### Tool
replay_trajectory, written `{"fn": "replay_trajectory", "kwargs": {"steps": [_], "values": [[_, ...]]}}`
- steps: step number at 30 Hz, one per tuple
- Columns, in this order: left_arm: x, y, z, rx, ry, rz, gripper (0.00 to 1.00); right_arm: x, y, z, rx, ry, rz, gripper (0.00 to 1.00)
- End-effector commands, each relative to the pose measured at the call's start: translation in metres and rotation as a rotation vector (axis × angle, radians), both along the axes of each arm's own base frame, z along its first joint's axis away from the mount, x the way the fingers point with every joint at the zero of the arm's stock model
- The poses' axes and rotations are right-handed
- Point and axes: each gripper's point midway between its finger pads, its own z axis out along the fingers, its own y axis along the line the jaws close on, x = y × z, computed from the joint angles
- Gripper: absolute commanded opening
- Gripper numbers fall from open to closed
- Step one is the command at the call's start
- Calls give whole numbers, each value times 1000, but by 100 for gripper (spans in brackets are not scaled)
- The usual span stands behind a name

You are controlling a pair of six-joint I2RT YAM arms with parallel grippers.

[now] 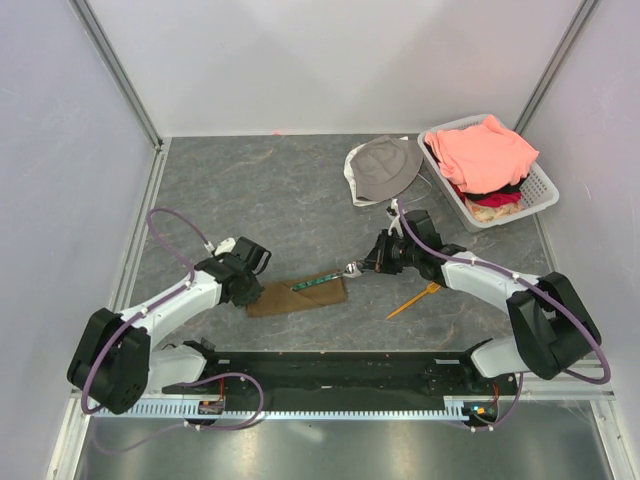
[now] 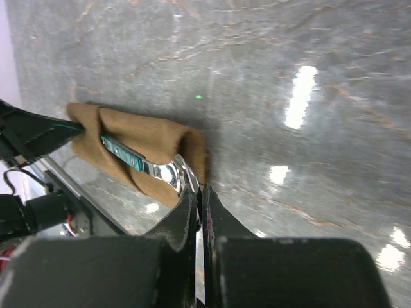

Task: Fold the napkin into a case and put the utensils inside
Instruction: Insert the spoon into the folded napkin.

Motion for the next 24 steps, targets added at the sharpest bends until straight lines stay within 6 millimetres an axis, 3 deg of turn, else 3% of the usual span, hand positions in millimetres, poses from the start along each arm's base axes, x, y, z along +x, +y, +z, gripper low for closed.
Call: {"fn": "replay_trajectory", "kwargs": {"steps": [1,11,24], "values": [[-4,-3,-17,-42,12,50,2,8,26,17,78,-23,-41,0],[-9,-6,-16,-83,-8,48,2,-6,56,5,66,30,-37,0],[-14,-11,-20,-121,-2,49,2,-1,84,-4,121,66,-117,0]]}}
